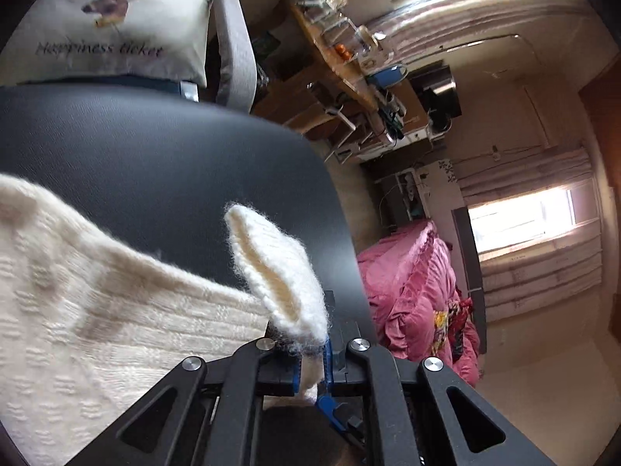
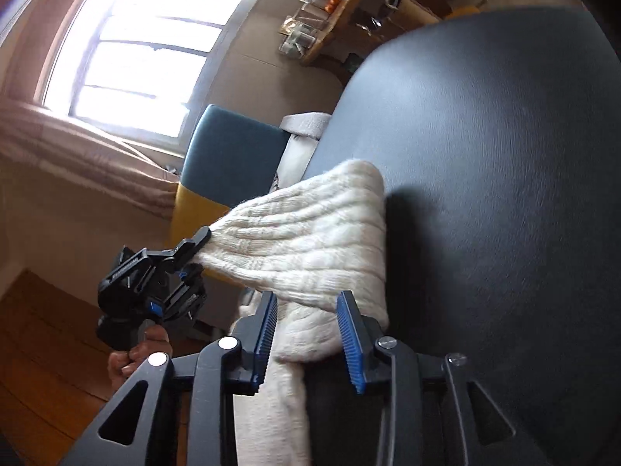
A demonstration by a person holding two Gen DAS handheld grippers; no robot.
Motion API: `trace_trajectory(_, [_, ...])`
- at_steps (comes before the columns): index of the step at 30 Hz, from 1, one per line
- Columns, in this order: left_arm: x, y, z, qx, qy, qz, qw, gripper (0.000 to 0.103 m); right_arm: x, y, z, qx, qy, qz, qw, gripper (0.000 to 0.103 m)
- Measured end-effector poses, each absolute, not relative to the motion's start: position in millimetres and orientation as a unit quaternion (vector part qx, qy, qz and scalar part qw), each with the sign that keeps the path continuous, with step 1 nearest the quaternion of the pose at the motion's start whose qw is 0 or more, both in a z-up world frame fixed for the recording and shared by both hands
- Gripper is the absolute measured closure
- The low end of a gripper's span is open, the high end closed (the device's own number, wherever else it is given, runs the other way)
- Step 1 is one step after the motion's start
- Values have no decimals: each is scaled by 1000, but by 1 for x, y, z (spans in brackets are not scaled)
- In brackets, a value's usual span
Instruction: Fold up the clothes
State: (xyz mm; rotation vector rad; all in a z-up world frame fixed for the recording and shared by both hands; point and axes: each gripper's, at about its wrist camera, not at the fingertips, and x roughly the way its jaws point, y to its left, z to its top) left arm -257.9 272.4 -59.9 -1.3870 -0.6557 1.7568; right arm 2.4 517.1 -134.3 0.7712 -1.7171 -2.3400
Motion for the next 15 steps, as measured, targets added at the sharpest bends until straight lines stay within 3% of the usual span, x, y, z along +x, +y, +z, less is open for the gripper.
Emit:
trace_trajectory(2, [-265, 249, -40, -523, -271, 708, 389, 95, -1, 505, -139, 240, -613, -748, 90, 57])
trace_trajectory(7, [-275, 184, 8, -466, -289, 743, 383, 95, -23, 467, -154, 200, -711, -659, 142, 15])
trace_trajectory(15, [-276, 49, 57, -383, -334, 784, 356, 95, -91, 411, -174, 218, -760, -598, 133, 14])
